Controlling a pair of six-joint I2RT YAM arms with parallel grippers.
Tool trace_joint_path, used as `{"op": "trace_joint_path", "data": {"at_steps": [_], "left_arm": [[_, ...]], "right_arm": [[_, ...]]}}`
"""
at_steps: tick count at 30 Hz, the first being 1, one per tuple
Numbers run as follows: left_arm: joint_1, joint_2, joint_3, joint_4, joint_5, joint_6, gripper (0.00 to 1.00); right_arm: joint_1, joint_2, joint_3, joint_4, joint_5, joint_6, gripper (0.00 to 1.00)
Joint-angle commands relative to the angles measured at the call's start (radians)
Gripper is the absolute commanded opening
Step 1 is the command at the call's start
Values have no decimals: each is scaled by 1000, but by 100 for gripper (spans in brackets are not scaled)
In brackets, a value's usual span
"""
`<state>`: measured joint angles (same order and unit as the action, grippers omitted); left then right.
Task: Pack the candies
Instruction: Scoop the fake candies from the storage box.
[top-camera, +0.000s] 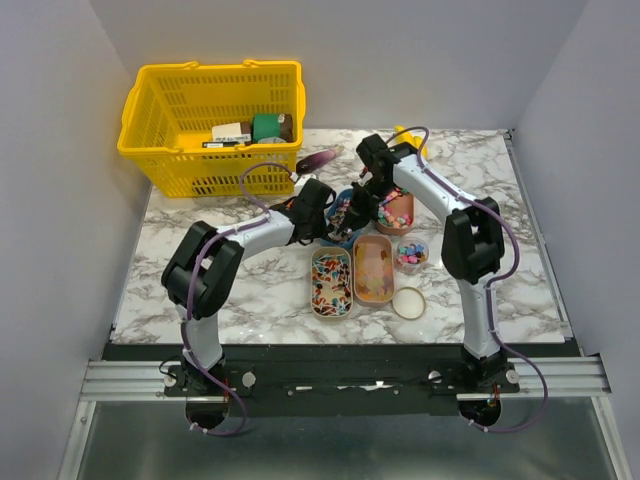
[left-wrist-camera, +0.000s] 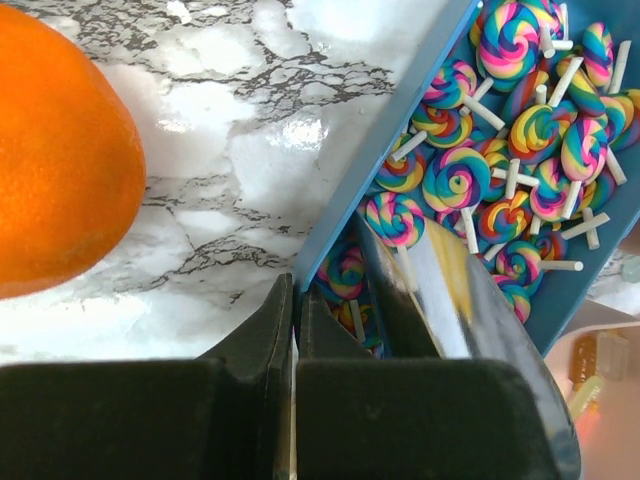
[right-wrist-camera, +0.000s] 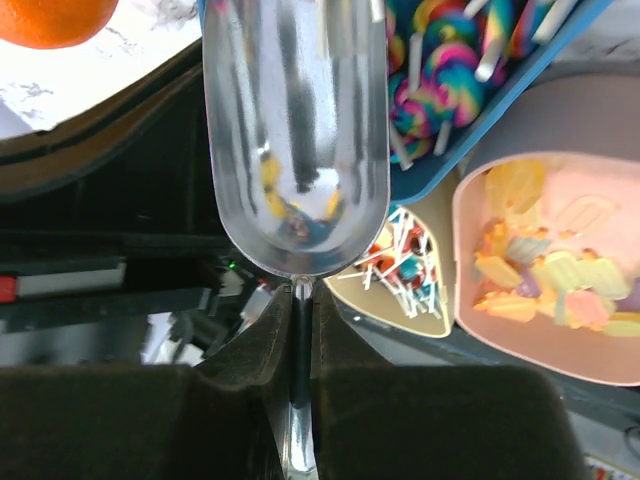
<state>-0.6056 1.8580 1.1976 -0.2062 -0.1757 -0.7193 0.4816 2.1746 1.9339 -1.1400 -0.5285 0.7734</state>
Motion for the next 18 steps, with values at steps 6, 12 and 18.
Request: {"op": "trace_joint_path", "data": {"at_steps": [6,12,18], "left_arm": [[-28,15,10,-98,-117,-20,22],[-26,9,7,-75,-99,-23,51],[-13,32,33,-76,-85,-8,46]], "right_arm": [[2,27,68,-50,-31,6,1],[0,-25,-10,-55,41,-16,1],[-9,-52,-58,-67,110,-39,1]]}}
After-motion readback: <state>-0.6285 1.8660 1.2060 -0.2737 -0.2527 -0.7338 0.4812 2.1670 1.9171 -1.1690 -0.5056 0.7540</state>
